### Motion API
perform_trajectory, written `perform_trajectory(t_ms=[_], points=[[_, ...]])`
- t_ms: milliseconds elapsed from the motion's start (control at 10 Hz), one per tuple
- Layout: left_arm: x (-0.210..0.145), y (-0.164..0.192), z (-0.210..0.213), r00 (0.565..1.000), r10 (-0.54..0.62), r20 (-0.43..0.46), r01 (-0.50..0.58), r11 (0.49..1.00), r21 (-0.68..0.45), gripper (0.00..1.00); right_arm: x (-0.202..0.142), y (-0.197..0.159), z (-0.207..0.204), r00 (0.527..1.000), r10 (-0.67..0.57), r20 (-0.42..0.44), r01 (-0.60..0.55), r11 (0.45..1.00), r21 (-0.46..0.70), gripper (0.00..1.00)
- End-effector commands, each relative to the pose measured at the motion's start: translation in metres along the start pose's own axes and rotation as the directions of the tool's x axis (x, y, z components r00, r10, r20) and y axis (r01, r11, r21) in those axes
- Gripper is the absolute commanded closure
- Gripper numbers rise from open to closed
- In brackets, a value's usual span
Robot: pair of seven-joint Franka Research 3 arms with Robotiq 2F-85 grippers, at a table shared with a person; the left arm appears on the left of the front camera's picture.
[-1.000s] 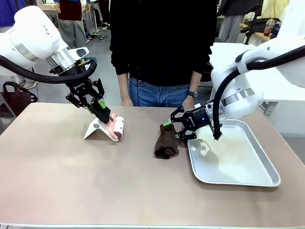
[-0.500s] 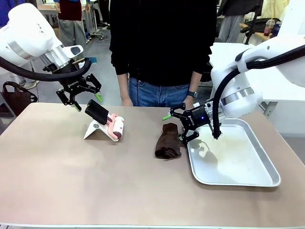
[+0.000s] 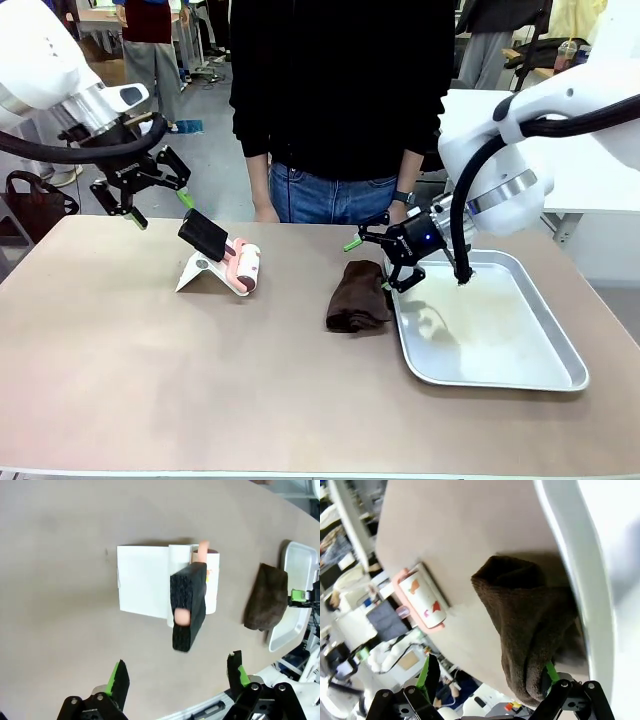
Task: Clean the surface of the table.
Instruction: Return the Lint Roller and towel to their original positions.
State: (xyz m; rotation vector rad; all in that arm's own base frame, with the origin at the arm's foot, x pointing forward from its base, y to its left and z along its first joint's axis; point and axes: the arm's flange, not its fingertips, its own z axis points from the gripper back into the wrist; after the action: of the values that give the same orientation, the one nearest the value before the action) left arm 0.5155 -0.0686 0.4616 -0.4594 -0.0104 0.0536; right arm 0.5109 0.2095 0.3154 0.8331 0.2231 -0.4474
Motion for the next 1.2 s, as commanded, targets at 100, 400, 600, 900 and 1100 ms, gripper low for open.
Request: perform_trajectory(t_ms=[100,400,600,900,1100], points=[[-0.035,0.018,0.024,0.998,-0.034,0.061,0.039,0.996,-0.084,0.00,-0.021,0.056,-0.004,0.996,0.000,0.093,0.025,0.965,-0.262,0.00],[-0.055,0.033,0.036,0.997,-0.039,0.071,0.048,0.991,-0.128,0.00,-0.040,0.083,0.002,0.977,0.090,0.195,-0.017,0.937,-0.349,0.00],[-0.080,0.045,0.042,0.996,-0.088,0.025,0.092,0.972,-0.215,0.00,-0.064,0.079,0.015,0.968,0.098,0.230,-0.012,0.936,-0.352,0.00],[-0.124,0.056,0.051,0.986,-0.163,0.044,0.168,0.925,-0.340,0.00,-0.094,0.057,0.030,0.984,0.146,0.100,-0.124,0.972,-0.198,0.00],[-0.155,0.068,0.044,0.979,-0.191,0.070,0.201,0.857,-0.475,0.00,-0.107,0.015,0.030,0.974,0.212,-0.083,-0.213,0.977,0.000,0.00]])
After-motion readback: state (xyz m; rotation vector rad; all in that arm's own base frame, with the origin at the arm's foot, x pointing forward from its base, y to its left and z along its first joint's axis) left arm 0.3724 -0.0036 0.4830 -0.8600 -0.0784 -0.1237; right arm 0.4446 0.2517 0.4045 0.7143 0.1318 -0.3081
